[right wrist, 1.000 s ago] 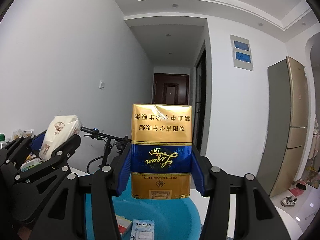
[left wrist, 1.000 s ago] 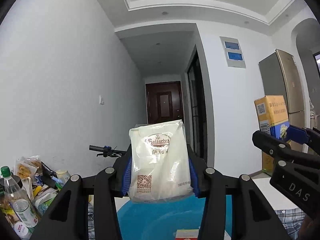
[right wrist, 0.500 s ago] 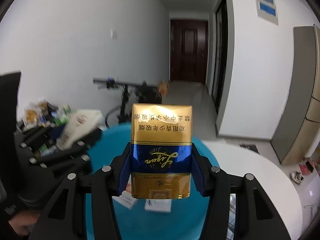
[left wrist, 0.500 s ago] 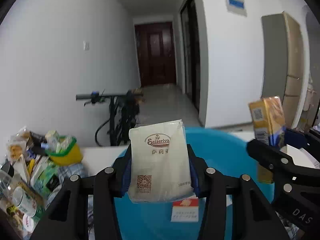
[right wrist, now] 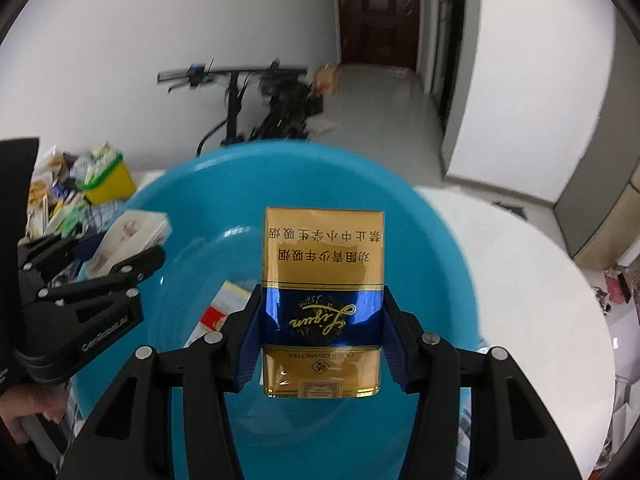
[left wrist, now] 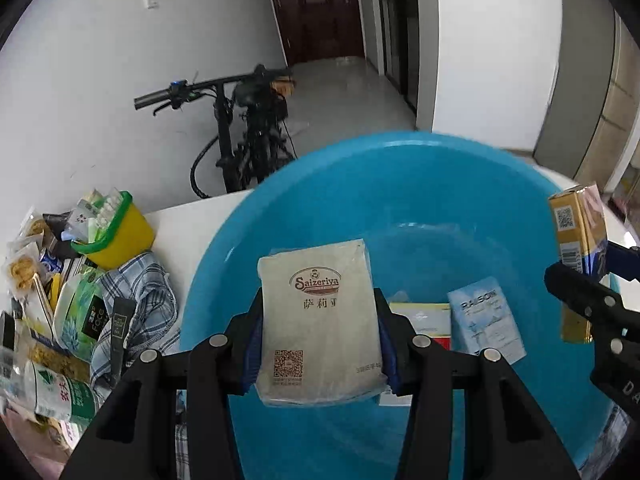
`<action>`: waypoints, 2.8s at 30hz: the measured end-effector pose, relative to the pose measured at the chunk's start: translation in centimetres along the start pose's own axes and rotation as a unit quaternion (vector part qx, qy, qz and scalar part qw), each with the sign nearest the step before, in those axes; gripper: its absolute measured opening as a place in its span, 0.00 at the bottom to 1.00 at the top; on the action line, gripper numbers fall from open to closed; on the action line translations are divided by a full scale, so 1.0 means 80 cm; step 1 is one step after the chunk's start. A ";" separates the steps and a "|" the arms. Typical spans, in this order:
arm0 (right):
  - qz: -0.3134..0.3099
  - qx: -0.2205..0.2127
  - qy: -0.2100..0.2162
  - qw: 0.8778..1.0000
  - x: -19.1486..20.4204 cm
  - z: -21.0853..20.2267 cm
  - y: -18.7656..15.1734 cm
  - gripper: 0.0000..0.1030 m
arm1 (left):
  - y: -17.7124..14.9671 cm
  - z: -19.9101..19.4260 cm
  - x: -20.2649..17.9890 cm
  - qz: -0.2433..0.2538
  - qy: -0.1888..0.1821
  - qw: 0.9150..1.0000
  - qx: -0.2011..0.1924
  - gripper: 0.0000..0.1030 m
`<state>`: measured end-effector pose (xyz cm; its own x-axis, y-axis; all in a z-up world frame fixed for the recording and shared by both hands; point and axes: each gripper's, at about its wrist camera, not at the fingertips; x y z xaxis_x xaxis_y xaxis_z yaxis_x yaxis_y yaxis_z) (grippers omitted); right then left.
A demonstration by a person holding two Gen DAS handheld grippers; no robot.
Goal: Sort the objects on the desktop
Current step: 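Open the left gripper dropping the Saizeriya pack while the right gripper lowers the gold-blue pack into the basin, then open the right gripper releasing the gold-blue pack into the basin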
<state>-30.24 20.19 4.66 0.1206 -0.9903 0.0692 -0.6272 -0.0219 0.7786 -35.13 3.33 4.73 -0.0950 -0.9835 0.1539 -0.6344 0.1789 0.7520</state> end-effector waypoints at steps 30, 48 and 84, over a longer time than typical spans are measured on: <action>0.028 0.157 0.012 0.987 -0.024 0.086 -0.001 0.49 | -0.010 0.120 -0.007 -0.021 -0.035 0.983 0.178 0.76; 0.055 0.160 0.013 0.985 -0.012 0.139 0.032 0.50 | 0.013 0.047 0.025 0.007 0.006 0.993 0.121 0.83; 0.025 0.017 -0.008 1.000 0.009 0.003 0.033 0.85 | -0.004 0.015 0.034 -0.070 -0.032 0.997 -0.013 0.83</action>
<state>-31.98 19.43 6.63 0.0763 -0.9923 0.0973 -0.6580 0.0232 0.7526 -36.07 0.52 4.12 -0.0560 -0.9984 0.0063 -0.6244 0.0399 0.7801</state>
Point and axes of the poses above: each gripper's, at about its wrist camera, not at the fingertips, and z roughly the way its jaws point, x to its left, y to its top, and after that the axes turned 14 degrees about -x, right-handed
